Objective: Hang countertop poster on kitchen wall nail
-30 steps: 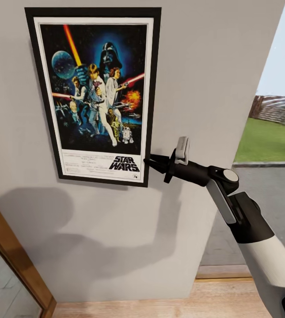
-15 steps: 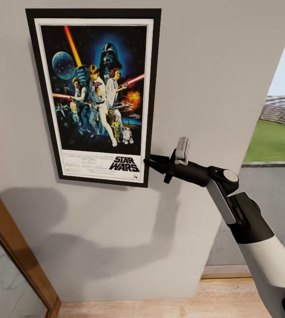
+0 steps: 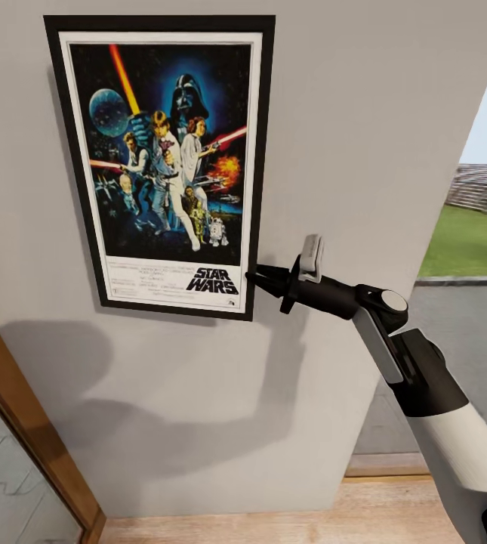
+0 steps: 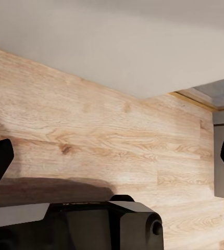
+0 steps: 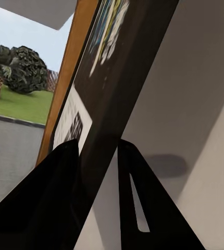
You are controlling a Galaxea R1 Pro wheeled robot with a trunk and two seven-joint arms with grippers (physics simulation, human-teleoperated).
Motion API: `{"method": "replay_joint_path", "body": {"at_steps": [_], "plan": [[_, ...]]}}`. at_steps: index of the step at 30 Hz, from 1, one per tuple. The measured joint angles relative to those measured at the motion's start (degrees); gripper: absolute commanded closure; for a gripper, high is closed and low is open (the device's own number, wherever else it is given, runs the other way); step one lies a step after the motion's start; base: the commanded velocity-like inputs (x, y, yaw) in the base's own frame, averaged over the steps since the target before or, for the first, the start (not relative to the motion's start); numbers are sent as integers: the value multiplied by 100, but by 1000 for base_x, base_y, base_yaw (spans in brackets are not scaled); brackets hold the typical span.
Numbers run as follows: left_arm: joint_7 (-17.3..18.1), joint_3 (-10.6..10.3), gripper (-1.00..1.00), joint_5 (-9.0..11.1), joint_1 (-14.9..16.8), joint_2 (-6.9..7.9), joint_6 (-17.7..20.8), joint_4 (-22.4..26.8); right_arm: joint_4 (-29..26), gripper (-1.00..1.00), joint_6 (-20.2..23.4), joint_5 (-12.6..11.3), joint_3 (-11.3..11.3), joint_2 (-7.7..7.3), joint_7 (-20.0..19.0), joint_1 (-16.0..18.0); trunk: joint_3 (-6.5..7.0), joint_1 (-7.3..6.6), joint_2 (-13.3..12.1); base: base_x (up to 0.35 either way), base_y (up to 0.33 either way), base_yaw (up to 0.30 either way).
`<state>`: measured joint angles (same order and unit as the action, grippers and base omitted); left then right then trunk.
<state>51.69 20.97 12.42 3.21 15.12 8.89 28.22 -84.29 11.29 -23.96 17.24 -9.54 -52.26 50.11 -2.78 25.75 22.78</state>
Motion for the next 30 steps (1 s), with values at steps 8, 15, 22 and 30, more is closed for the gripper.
{"method": "replay_joint_path", "body": {"at_steps": [8,15,22,30], "plan": [[0,0,-100,0,0,0,0,0,0,100,5,0,0,0,0,0,0,0,0,0,0,0],[0,0,-100,0,0,0,0,0,0,100,6,0,0,0,0,0,0,0,0,0,0,0],[0,0,-100,0,0,0,0,0,10,100,6,1,0,0,8,-20,0,0,0,0,0,0],[0,0,-100,0,0,0,0,0,16,100,5,0,0,0,14,-87,0,0,0,0,0,0]]}}
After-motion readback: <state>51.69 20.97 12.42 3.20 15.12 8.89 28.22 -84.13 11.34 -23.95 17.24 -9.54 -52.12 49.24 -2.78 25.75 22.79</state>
